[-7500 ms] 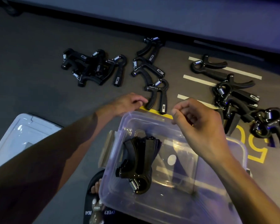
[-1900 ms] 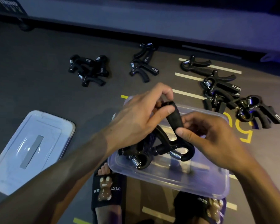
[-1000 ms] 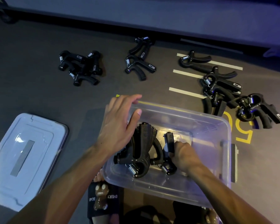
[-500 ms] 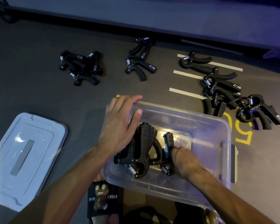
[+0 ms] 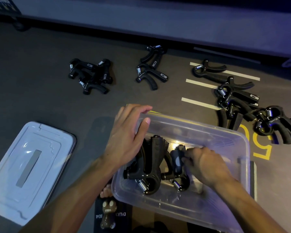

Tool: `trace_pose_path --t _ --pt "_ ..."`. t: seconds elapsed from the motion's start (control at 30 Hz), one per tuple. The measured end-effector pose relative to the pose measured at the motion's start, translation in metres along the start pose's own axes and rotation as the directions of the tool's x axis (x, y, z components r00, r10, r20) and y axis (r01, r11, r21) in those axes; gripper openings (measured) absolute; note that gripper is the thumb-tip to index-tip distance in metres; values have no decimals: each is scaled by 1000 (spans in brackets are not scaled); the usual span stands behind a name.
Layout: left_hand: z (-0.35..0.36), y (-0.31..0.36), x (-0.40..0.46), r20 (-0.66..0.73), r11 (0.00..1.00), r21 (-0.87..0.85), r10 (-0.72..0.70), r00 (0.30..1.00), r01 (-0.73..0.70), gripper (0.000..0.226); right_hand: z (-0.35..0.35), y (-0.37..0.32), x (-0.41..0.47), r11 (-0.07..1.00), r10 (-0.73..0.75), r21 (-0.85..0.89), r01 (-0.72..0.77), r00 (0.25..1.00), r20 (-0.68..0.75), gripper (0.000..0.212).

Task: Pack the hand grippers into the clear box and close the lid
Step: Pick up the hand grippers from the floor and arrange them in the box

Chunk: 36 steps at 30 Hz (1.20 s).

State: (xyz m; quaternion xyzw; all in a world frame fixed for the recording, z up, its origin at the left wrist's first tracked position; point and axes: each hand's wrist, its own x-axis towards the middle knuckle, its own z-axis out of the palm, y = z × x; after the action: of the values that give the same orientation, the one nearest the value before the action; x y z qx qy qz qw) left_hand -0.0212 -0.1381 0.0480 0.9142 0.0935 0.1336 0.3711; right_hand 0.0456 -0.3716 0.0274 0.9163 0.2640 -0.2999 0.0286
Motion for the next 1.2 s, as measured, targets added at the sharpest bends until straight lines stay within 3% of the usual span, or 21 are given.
trace_pose_path --t 0.1,0.2,0.33,0.43,0.57,0.73,0.83,0.97,1.2 --pt "-11 -9 18 -73 994 -87 -74 995 68 21 -26 -3 4 967 -105 201 154 966 -236 25" --pt "-16 -45 43 -45 980 -42 -196 980 194 21 -54 -16 6 881 -153 321 346 852 -500 18" --pt "-16 -108 75 106 915 153 -390 915 372 37 -76 -28 23 852 -164 238 466 669 -725 22" --pt "-14 -140 96 105 855 327 -456 884 403 41 -78 -28 43 864 -214 189 468 678 -703 24" --pt "-16 -163 129 23 793 423 -493 870 438 46 -77 -28 60 852 -248 196 485 704 -665 22" --pt "-9 -179 159 87 708 547 -578 811 446 46 -79 -29 73 844 -251 253 473 765 -594 23" --pt "-8 -183 167 43 729 513 -549 835 452 34 -78 -28 75 835 -246 275 476 772 -586 24" --pt "-22 -177 165 -9 824 429 -407 914 371 18 -79 -27 72 832 -212 294 471 758 -617 24" --pt "-70 -105 146 -158 962 202 -153 975 183 27 -86 -33 48 818 -137 347 458 742 -656 25"
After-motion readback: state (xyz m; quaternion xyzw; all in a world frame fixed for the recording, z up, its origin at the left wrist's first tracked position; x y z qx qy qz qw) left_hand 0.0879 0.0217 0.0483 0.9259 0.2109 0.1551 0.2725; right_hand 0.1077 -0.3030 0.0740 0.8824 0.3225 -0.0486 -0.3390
